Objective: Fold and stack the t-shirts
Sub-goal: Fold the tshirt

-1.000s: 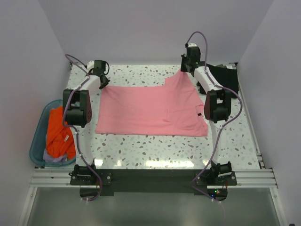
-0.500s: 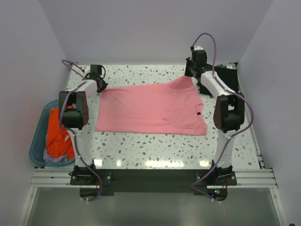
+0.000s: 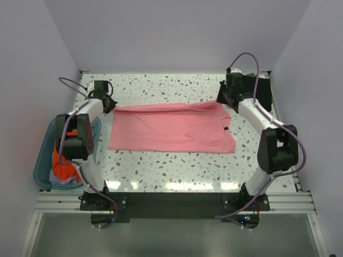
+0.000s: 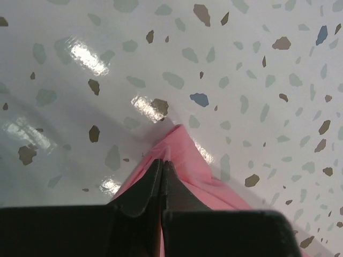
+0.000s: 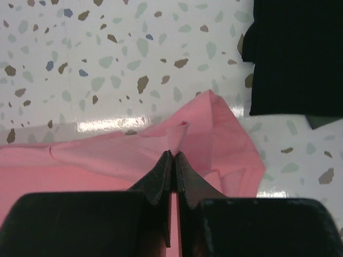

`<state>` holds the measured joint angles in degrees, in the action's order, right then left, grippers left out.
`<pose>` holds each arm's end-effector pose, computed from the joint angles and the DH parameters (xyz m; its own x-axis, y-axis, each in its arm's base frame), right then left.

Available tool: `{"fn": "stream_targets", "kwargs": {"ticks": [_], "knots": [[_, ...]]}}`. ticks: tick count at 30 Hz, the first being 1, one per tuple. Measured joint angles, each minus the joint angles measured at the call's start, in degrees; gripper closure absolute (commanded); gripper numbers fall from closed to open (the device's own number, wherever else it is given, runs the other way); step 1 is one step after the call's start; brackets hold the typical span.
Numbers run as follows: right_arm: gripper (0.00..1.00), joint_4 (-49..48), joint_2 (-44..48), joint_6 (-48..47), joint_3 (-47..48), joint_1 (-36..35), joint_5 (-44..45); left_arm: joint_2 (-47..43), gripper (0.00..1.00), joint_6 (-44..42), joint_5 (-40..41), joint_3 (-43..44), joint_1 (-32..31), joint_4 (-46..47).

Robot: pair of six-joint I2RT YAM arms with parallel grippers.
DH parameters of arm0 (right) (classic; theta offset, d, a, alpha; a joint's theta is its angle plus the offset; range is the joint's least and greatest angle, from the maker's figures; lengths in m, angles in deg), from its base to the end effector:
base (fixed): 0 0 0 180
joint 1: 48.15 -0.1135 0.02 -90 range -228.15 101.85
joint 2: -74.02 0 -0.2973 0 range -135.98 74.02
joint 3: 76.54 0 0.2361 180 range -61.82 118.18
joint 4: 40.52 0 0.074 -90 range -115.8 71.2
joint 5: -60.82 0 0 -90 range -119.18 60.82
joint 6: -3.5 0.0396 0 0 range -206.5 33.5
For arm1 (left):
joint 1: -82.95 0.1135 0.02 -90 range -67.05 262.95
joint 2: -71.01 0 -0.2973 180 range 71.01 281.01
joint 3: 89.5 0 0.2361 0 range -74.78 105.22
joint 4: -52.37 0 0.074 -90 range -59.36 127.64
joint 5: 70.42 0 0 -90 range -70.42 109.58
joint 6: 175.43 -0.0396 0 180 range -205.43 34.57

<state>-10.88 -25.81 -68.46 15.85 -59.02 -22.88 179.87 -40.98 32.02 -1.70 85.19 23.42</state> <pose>0.3890 0.0703 0.3075 -0.5944 0.1993 -0.7791 0.0869 0.9790 0.1842 0.4082 0.0245 0.2237 -0.4229 -0.7009 -0.5743 -0.6621 0.6717 -0.3322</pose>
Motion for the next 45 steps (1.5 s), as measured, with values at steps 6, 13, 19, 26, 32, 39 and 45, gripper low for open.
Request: {"fn": "stream_targets", "kwargs": {"ticks": [6, 13, 19, 26, 32, 39, 45], "knots": [[1.00, -0.6, 6.3, 2.6, -9.6, -0.2, 0.2, -3.6, 1.00, 1.7, -0.1, -4.7, 0.0, -0.7], [1.00, -0.9, 11.8, 5.2, -18.2, -0.4, 0.2, -6.7, 1.00, 2.6, 0.0, -9.0, 0.0, -1.6], [1.00, -1.0, 17.0, 6.9, -22.2, -0.4, 0.6, -10.0, 1.00, 2.9, 0.0, -11.3, 0.0, -1.8], [1.00, -1.8, 22.3, 9.0, -26.9, -0.5, 0.7, -14.1, 1.00, 3.0, 0.0, -14.6, 0.0, -1.6], [0.94, -3.2, 25.3, 11.2, -33.4, -0.5, 0.2, -16.9, 0.97, 4.0, -0.4, -21.2, 0.0, -1.0], [0.47, -4.4, 28.5, 13.1, -40.6, -0.5, -1.6, -22.9, 0.38, 5.9, -3.6, -28.9, -0.9, 2.1], [0.49, -5.0, 32.1, 12.4, -40.8, -0.5, -2.7, -26.4, 0.39, 6.4, -4.0, -29.9, -0.3, 2.9]]}}
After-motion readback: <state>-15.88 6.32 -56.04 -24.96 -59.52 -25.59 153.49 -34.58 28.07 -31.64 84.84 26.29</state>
